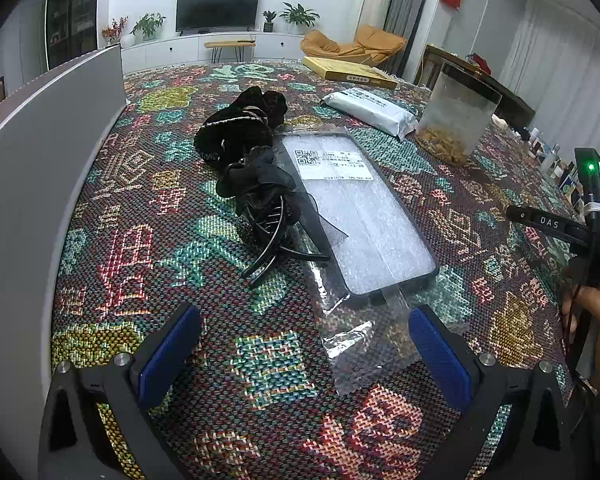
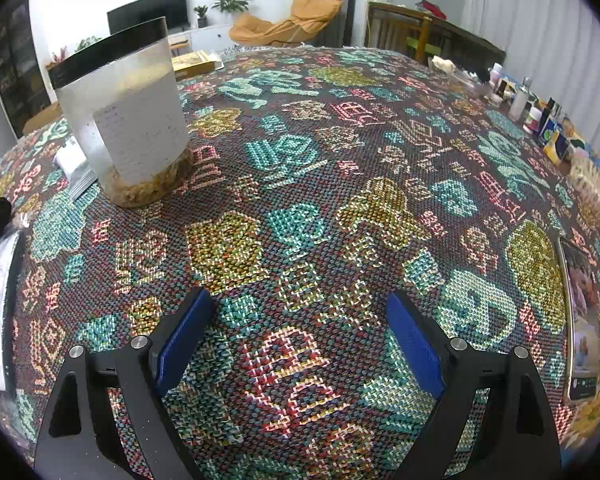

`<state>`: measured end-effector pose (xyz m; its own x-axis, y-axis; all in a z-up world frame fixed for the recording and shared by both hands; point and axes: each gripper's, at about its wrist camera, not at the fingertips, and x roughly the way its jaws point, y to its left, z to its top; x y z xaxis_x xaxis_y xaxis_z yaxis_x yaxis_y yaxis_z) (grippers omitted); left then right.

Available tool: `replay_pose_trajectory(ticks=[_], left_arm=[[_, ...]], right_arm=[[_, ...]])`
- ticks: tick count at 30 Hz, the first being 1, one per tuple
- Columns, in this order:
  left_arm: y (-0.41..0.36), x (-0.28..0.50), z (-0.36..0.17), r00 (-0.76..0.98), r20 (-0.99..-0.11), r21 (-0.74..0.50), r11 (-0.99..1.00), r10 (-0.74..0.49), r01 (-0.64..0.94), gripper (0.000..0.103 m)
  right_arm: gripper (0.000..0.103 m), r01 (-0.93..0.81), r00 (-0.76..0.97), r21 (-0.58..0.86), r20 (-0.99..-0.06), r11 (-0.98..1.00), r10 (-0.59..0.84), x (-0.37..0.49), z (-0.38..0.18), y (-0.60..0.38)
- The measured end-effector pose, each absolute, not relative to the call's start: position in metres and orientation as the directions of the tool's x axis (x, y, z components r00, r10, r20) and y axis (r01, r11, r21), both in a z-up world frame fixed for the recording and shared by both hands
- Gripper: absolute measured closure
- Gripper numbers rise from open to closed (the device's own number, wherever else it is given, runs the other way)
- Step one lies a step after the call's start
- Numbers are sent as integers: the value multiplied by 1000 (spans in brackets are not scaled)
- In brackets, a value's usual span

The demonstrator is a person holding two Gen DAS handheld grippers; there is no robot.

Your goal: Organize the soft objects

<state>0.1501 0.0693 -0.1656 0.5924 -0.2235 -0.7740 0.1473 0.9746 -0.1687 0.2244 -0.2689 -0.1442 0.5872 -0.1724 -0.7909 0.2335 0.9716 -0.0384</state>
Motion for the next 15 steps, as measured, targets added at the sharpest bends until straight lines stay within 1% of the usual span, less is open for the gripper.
replay_pose_trajectory(ticks=[10, 15], left_arm=[[63, 151, -167, 588, -785, -131, 980, -194, 148, 0], [63, 151, -167, 590, -782, -142, 979, -202, 148, 0]], right_arm=[[12, 240, 588, -38, -790, 970, -176, 224, -144, -268], [12, 240, 588, -38, -790, 970, -176, 224, -144, -268]])
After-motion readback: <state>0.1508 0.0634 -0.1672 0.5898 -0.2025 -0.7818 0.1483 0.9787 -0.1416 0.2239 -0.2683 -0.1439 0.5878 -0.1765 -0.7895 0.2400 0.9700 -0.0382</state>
